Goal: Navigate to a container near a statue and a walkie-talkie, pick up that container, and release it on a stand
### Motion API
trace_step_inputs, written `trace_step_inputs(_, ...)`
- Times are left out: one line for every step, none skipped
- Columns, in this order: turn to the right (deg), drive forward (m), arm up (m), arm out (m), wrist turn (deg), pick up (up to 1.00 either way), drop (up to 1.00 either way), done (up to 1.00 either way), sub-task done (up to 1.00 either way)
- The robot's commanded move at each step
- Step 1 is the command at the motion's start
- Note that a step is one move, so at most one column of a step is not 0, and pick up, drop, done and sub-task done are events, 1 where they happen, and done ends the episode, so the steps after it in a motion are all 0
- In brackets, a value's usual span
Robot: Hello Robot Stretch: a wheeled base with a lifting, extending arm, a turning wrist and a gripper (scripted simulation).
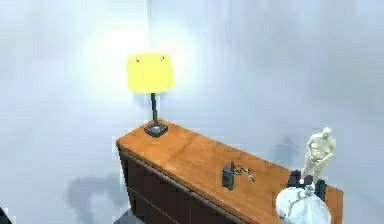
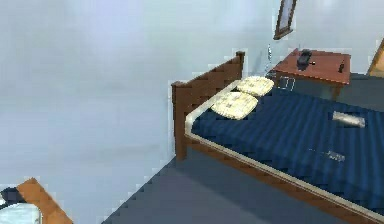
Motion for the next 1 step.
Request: trace_step_inputs(-45.0, 0.00, 0.00, 0.00, 0.0, 0.00, 0.00, 0.00, 0.00)
